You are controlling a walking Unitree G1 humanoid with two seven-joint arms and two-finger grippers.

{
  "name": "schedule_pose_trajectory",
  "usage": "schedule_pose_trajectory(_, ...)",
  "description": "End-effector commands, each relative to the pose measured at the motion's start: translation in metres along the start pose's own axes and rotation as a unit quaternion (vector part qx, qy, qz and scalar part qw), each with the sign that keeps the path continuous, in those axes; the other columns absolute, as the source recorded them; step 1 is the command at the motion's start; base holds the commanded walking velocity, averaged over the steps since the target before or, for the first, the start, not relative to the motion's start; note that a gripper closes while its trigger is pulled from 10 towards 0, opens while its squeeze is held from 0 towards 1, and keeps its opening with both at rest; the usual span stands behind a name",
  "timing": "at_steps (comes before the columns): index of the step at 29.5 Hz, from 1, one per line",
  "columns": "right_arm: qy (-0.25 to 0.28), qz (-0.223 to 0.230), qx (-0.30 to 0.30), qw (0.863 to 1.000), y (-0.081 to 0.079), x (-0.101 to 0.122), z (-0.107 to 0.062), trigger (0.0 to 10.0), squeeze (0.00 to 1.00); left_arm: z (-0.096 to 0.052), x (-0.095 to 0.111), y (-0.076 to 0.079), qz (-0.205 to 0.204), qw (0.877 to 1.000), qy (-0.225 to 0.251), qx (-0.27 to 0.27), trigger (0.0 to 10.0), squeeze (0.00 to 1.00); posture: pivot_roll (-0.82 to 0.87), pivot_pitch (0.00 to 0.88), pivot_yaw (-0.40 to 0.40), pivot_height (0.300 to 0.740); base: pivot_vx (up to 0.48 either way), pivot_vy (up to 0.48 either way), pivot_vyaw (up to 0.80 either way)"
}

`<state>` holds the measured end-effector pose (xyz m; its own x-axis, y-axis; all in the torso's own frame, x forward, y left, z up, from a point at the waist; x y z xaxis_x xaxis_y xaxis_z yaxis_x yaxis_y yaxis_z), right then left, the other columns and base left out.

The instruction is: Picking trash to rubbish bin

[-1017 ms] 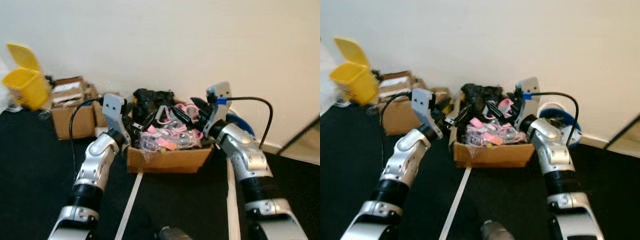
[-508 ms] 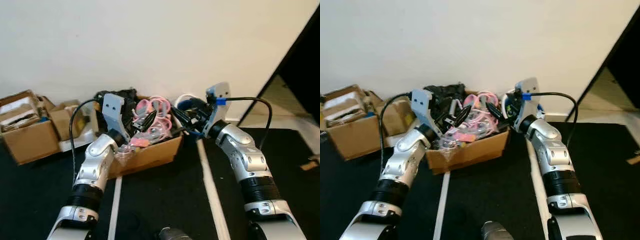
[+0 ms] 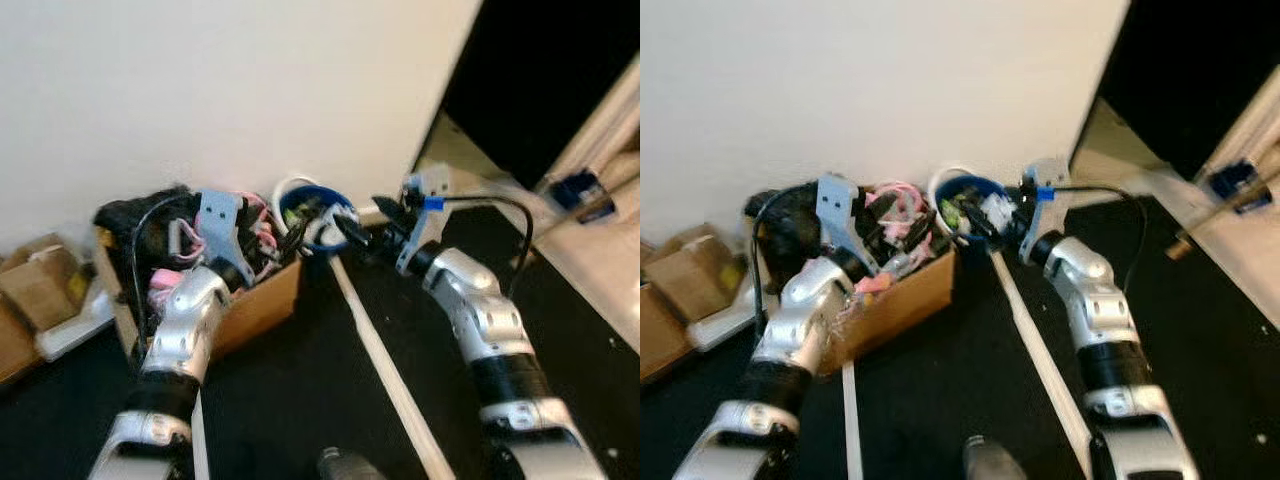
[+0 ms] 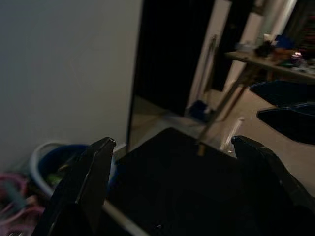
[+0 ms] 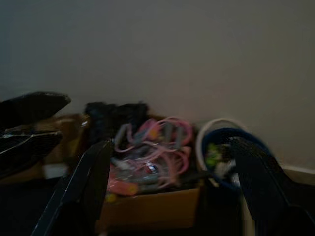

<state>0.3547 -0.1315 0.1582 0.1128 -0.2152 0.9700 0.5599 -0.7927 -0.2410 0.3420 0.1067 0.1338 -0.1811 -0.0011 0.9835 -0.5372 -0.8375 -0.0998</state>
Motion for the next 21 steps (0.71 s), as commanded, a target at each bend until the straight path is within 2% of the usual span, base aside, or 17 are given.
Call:
schedule_pose_trajectory(1,-0.002,0.005,0.004,1.000,-0.0025,-0.0033,0.0005,10.0,0.00,-0.0009,-0.0011,-0.0003,-0.001,1.000,-0.003,0.000,10.0,0.00,-0.05,0.000,-0.036,0.740,0.000,0.000,-0.80)
schedule_pose_trajectory(21,-0.002,0.006,0.004,1.000,-0.0024,-0.0034,0.0006,10.0,0.00,-0.0008,-0.0008,-0.0005,-0.001,1.000,-0.002,0.000,10.0,0.00,-0.05,0.000,-0.035,0.740,0.000,0.000,-0.79)
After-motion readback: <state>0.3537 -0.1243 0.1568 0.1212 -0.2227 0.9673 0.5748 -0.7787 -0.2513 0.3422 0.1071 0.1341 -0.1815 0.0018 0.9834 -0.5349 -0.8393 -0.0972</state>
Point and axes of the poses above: a point about 5 cm out from each wrist's last joint towards the gripper, its own z axis pointing out of the wrist towards the gripper, its own x axis along the axis of the wrist's last joint, y = z × x, the point moved 2 cm from there along z, pointing out of the wrist towards the gripper, and after that the axes turned 11 degrees about z, right-handed, at the moved point
